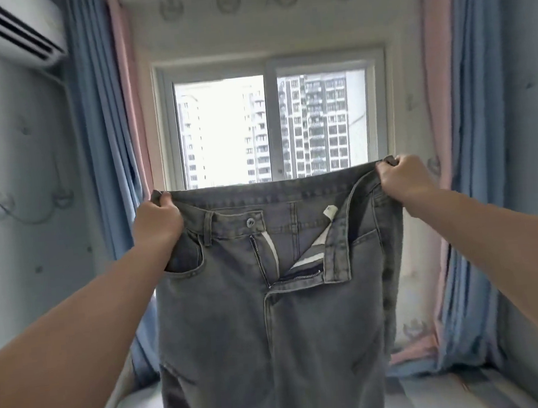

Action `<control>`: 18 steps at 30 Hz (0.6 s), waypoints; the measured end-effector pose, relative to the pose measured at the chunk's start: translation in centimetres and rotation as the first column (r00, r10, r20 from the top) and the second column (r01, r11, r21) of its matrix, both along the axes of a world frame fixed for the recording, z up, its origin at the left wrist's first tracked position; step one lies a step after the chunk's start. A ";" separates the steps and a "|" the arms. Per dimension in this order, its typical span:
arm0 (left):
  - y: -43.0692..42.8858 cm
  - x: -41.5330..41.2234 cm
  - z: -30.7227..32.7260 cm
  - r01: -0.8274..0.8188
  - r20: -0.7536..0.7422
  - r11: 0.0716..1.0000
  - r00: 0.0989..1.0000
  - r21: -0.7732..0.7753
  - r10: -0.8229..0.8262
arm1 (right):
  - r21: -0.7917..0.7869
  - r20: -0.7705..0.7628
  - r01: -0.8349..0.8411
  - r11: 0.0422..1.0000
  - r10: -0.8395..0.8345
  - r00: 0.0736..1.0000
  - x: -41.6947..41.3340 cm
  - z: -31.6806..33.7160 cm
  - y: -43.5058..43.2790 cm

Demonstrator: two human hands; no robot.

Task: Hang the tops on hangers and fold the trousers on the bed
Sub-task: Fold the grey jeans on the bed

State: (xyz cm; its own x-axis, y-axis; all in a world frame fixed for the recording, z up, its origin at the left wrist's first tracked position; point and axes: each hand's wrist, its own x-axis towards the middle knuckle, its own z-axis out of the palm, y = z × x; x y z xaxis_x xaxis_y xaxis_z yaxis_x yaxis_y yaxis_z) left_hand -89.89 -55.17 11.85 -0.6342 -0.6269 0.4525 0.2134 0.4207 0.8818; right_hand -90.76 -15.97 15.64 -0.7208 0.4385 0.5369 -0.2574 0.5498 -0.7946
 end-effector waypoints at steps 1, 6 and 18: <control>0.2 0.1 1.2 0.015 0.022 0.998 1.000 0.066 -0.016 | -0.046 0.020 -0.017 0.999 0.018 1.000 0.1 0.9 -0.3; 1.8 0.2 5.1 0.248 -0.015 0.869 0.963 0.427 -0.268 | -0.273 0.087 -0.278 0.921 0.311 0.946 2.3 4.4 -3.4; 9.7 4.7 6.5 0.696 -0.179 0.625 0.706 0.353 -0.685 | -0.366 0.103 -0.672 0.644 0.746 0.658 5.4 6.5 -11.5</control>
State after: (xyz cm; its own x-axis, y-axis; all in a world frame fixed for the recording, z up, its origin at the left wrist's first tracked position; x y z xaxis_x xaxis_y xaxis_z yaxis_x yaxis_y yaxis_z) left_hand -85.17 -45.46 18.32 -0.9430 -0.1264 0.3079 0.3289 -0.2128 0.9201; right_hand -85.39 -27.50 22.16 -0.9513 -0.1634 0.2615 -0.2691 0.0259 -0.9628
